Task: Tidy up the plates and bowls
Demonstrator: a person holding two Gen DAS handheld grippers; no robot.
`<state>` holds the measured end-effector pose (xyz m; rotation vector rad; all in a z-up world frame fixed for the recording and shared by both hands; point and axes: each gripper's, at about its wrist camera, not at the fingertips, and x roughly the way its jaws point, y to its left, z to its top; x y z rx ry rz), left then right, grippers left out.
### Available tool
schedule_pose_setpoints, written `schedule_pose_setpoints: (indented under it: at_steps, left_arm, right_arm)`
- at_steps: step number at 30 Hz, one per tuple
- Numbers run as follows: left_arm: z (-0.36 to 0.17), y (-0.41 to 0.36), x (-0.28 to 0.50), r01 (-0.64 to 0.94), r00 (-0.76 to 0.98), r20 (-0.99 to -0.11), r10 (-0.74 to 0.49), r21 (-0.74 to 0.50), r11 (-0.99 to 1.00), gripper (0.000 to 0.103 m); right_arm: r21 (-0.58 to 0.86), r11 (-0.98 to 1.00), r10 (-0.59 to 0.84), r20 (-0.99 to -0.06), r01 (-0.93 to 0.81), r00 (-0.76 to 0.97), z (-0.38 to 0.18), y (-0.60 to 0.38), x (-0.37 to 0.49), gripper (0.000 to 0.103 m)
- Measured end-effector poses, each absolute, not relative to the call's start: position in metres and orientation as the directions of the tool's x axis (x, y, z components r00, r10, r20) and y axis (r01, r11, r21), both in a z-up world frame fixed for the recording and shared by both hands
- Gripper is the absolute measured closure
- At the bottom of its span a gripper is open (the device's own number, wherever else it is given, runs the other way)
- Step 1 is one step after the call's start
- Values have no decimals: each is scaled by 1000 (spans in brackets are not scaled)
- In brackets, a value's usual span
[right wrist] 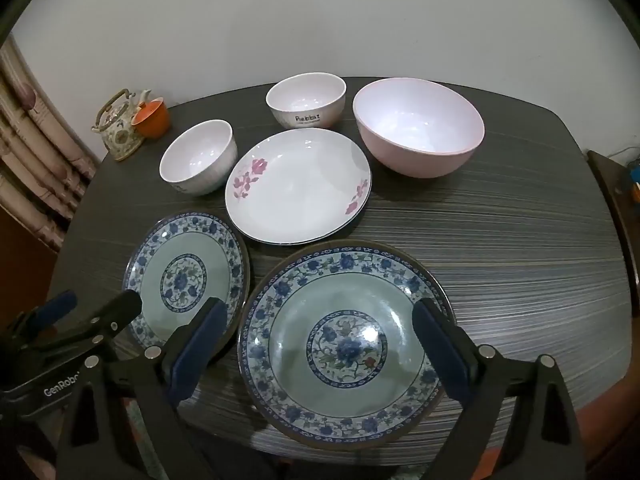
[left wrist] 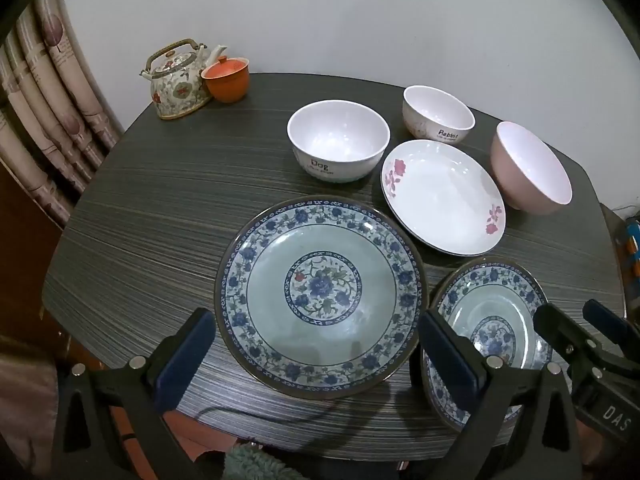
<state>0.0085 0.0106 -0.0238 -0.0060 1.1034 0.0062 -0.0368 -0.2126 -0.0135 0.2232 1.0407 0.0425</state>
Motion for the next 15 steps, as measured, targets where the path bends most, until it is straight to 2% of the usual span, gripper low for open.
schedule_pose_setpoints:
  at_steps: [15]
  left_arm:
    - [-27, 11, 11, -6, 448, -894, 7, 5, 1000, 0]
  right_arm:
    - [217, 974, 155, -854, 68, 497, -13, -213, -37, 16]
